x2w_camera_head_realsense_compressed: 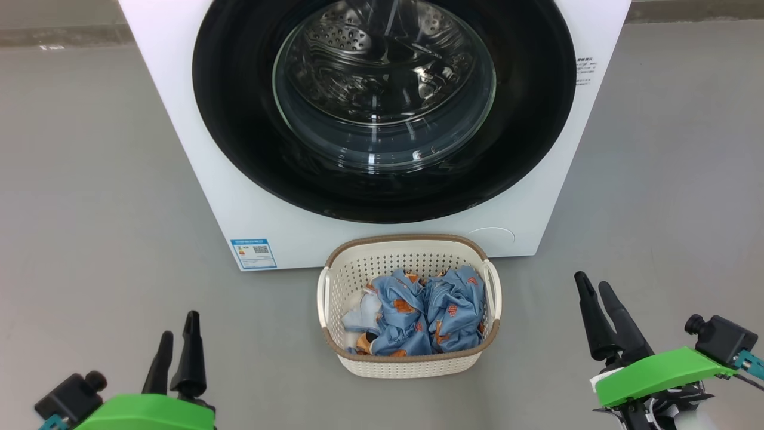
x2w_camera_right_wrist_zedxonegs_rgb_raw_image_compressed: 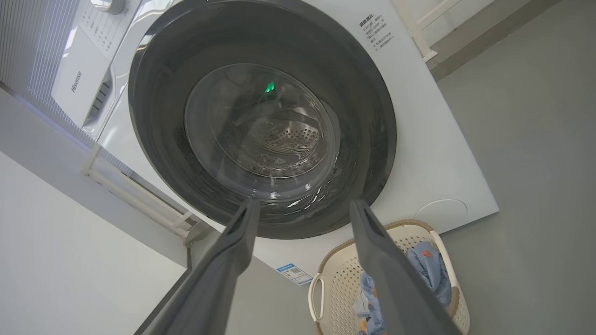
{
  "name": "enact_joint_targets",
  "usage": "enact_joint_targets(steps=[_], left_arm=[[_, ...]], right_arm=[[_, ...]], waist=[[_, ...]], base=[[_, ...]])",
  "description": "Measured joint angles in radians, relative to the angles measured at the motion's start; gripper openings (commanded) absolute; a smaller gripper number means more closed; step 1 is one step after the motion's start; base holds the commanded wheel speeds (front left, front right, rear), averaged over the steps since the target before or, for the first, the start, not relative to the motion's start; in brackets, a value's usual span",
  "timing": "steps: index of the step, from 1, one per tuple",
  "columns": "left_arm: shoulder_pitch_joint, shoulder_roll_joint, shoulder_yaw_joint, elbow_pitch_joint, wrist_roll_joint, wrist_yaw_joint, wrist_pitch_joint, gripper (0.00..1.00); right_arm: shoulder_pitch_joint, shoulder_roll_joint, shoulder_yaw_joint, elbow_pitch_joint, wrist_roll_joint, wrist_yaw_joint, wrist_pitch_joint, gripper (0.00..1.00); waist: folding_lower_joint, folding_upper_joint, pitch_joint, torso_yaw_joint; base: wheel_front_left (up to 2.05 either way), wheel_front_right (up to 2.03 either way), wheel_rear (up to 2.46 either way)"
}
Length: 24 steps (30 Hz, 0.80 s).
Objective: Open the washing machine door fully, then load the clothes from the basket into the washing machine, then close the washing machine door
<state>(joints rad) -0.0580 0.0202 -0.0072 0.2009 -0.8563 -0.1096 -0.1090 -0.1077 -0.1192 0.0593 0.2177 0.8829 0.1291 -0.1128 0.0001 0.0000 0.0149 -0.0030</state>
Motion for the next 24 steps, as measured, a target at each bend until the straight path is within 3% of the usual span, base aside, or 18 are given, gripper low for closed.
enact_joint_targets(steps=[8,24], left_arm=[[-0.006,0.001,-0.012,0.005,0.168,0.019,-0.025,1.00],[-0.010,0.004,-0.029,0.051,0.290,0.035,-0.069,1.00]], right_arm=[[-0.011,0.004,-0.012,0.030,-0.157,0.000,-0.023,1.00],[-0.042,0.019,-0.018,0.049,-0.397,0.000,-0.068,1.00]], waist=[[0.0000,0.0000,0.001,-0.001],[0.0000,0.0000,-0.003,0.001]], base=[[0.00,0.00,0.00],[0.00,0.00,0.00]])
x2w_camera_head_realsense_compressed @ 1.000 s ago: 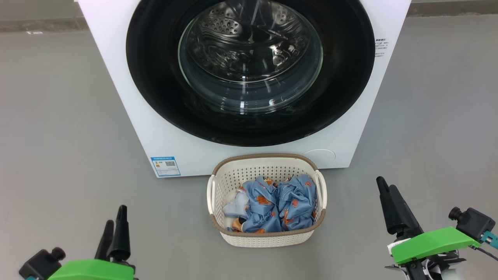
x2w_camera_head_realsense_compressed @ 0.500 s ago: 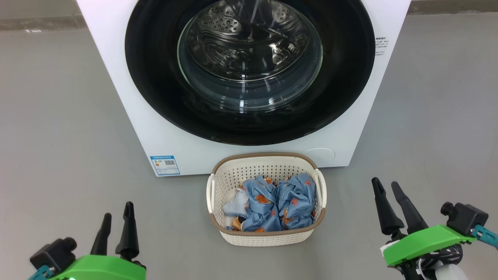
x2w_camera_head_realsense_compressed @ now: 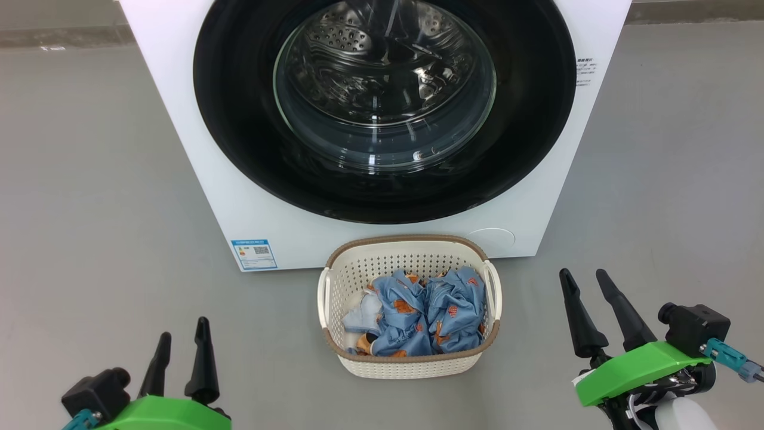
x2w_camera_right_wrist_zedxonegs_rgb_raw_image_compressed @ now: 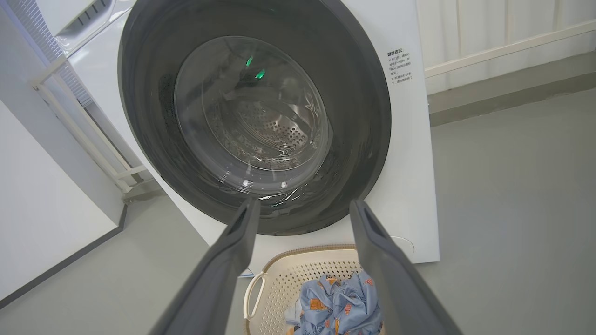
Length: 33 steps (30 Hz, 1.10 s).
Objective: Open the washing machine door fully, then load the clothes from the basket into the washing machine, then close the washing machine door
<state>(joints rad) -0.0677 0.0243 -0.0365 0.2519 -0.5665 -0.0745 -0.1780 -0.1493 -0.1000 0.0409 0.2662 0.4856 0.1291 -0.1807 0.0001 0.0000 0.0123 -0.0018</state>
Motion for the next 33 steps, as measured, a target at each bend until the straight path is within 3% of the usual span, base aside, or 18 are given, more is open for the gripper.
enact_joint_targets(steps=[25,33], left_arm=[[-0.021,0.008,-0.019,-0.025,0.251,0.010,-0.070,1.00],[-0.021,0.008,-0.021,-0.025,0.255,0.010,-0.075,1.00]], right_arm=[[-0.041,-0.006,0.028,0.024,-0.260,0.000,-0.068,1.00],[-0.041,-0.010,0.038,0.024,-0.267,0.000,-0.069,1.00]], waist=[[0.0000,0.0000,-0.001,0.002],[0.0000,0.0000,-0.005,0.003]], base=[[0.00,0.00,0.00],[0.00,0.00,0.00]])
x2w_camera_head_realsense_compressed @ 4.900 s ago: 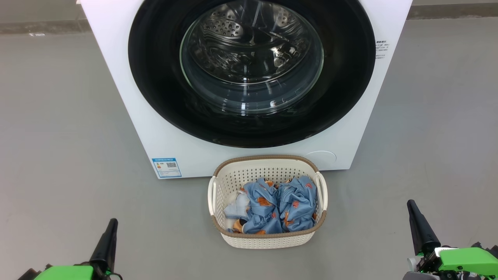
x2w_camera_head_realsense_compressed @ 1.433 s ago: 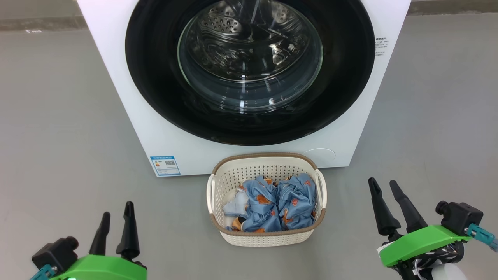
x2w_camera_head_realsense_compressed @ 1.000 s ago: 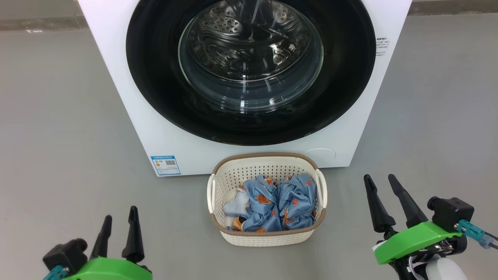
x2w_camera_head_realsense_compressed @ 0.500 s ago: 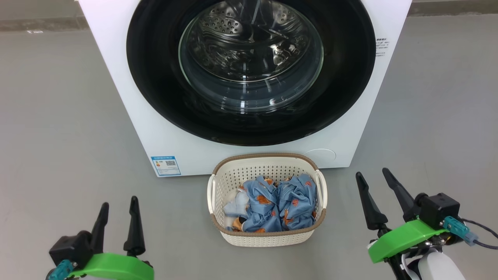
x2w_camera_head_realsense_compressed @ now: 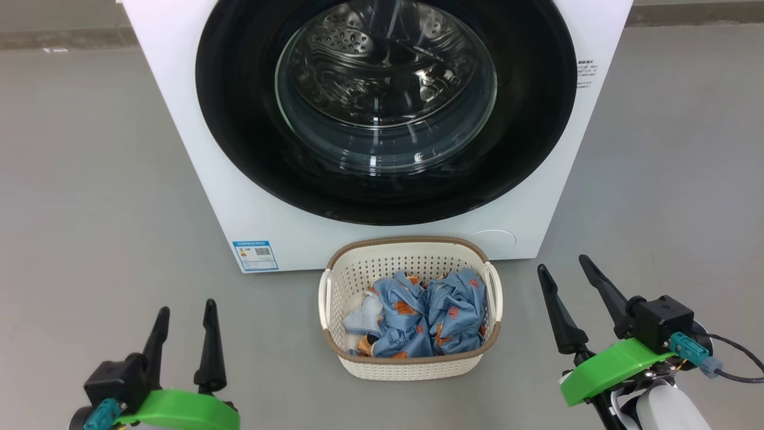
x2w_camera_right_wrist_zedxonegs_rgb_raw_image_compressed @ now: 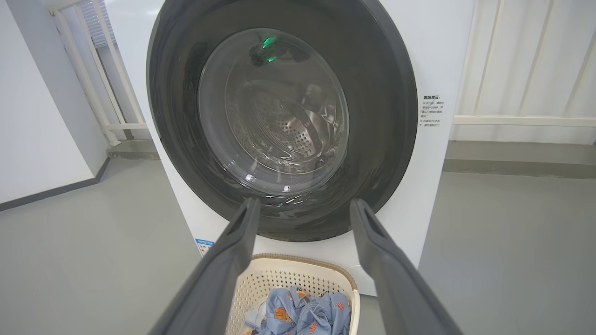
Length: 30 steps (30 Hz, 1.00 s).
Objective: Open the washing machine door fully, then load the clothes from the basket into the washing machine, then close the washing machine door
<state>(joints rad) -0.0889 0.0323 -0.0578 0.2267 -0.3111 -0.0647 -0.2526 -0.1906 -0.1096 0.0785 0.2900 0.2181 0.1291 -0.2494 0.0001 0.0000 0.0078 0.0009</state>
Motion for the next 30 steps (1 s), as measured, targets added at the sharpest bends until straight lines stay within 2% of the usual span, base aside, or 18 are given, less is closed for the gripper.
enact_joint_targets(steps=[30], left_arm=[[0.000,0.000,0.013,-0.014,0.008,0.005,-0.003,1.00]], right_arm=[[0.000,-0.010,0.002,-0.001,0.001,0.000,0.000,1.00]], waist=[[0.0000,0.0000,-0.005,-0.002]], base=[[0.00,0.00,0.00]])
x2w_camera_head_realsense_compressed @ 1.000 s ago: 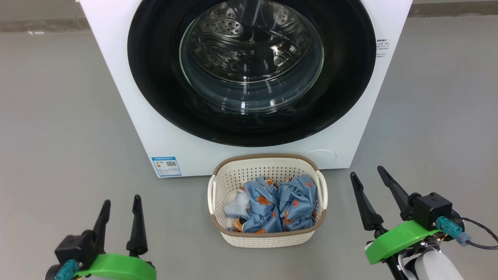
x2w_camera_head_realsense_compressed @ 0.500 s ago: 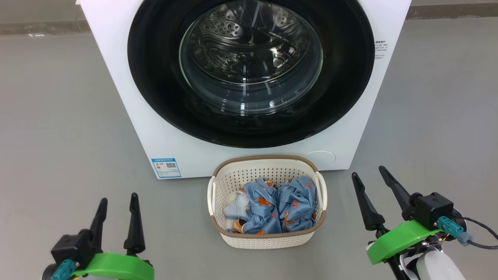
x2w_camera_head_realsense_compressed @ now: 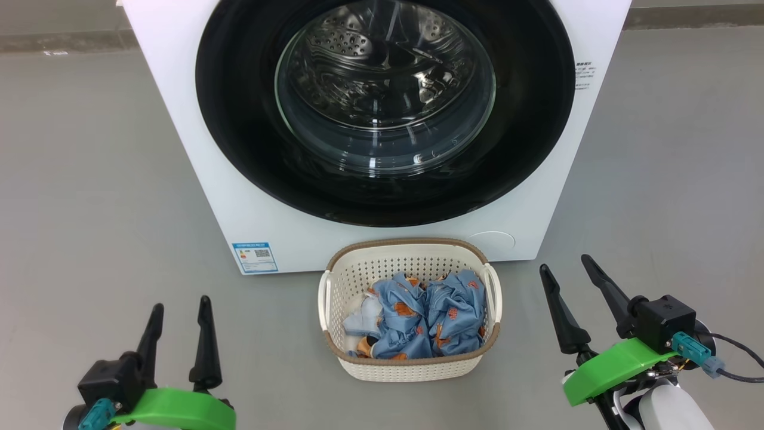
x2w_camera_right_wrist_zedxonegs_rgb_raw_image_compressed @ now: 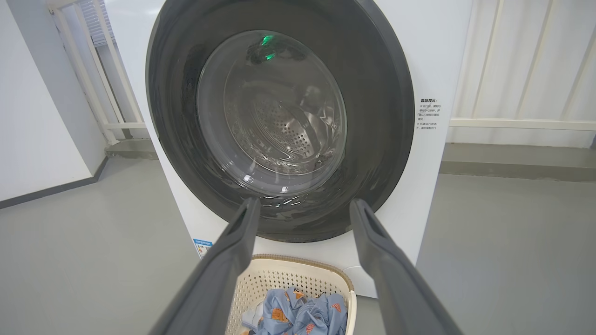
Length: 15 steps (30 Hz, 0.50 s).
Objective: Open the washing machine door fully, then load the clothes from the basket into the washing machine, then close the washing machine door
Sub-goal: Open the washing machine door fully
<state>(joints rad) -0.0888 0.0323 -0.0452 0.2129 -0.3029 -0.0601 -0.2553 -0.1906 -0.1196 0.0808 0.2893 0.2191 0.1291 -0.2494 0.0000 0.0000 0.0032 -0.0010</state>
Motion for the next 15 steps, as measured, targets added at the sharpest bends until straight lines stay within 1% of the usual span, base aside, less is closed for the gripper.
enact_joint_targets(steps=[4,8,12,15], left_arm=[[0.000,0.000,0.000,0.002,0.000,0.000,0.000,1.00],[0.000,0.001,0.002,0.005,0.007,0.003,0.000,1.00],[0.000,0.002,0.005,0.007,0.016,0.003,0.000,1.00],[0.000,0.002,0.006,0.009,0.016,0.003,0.000,1.00]], right_arm=[[0.000,0.001,0.000,0.000,0.000,0.000,0.000,1.00],[0.000,0.001,0.000,0.000,0.000,0.000,0.000,1.00],[0.000,0.002,0.000,0.000,0.000,0.000,0.000,1.00],[-0.001,0.003,-0.001,0.000,0.000,0.000,0.000,1.00]], waist=[[0.0000,0.0000,0.001,-0.001],[0.0000,0.0000,0.004,-0.001],[0.0000,0.0000,0.007,-0.003],[0.0000,0.0000,0.010,-0.004]], base=[[0.07,0.07,-0.14],[0.33,0.33,-0.65],[0.60,0.60,-1.20],[0.88,0.88,-1.76]])
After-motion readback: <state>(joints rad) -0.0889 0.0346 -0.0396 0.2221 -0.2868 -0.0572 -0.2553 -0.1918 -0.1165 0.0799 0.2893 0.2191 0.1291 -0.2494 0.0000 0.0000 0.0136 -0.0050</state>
